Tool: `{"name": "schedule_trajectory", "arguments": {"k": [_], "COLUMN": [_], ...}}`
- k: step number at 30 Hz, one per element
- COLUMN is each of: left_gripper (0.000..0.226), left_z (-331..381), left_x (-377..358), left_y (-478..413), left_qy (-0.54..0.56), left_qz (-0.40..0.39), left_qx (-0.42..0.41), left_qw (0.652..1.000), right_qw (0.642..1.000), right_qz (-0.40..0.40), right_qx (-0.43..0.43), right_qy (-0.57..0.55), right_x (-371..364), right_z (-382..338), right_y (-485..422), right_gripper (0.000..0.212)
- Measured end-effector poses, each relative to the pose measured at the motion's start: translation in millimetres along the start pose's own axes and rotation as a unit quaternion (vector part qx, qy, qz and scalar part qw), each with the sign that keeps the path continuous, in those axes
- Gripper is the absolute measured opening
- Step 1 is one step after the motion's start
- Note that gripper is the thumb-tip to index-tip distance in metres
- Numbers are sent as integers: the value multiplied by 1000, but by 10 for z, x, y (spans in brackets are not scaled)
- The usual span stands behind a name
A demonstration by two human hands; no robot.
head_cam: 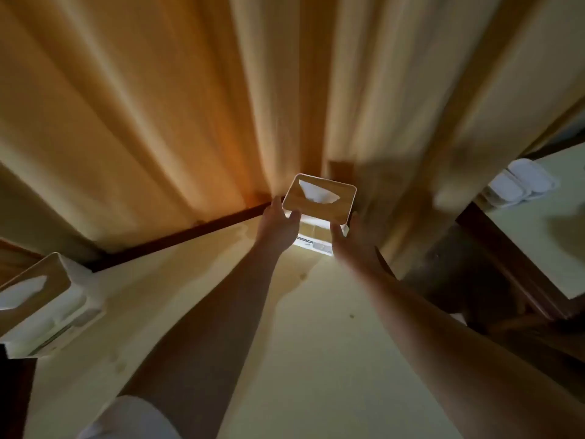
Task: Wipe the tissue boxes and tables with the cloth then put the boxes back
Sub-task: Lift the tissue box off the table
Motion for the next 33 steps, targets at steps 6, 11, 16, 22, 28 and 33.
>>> {"name": "schedule_trajectory", "arguments": {"k": [6, 11, 16, 22, 28, 33], "left_gripper": [39, 35, 34, 21, 24, 27], "left_z": [-6, -20, -37, -118, -219, -398], "left_x": [-124, -151, -157, -89, 62, 139], "left_y": [-143, -203, -192, -6, 568, 1266], "left_qy": [15, 15, 20, 30, 66, 108], "left_qz": [13, 47, 73, 99, 116, 129], "left_qx": [15, 9, 22, 24, 61, 105], "left_qw": [1000, 999, 997, 994, 989, 980], "right_qw": [1000, 999, 998, 998, 997, 998], "right_qz": [3, 19, 43, 47, 50, 40], "right_qx": [-20, -20, -20, -11, 24, 39], "right_qy": [-15, -20, -30, -35, -52, -39], "right_x": [-172, -235, -258, -168, 41, 236], "right_z": [151, 190, 213, 224, 187, 235], "right_y": [-134, -210, -258, -156, 208, 763], "right_gripper": [38, 37, 24, 21, 21, 25]}}
Point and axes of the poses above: each hand's wrist, its own y-axis away from the middle knuckle, its own x-axis out of the back of the hand, z = x × y, the point moved 6 cm from there along -y, towards the middle knuckle, and after that the axes turned 6 degrees about z, right-handed, at the moved point
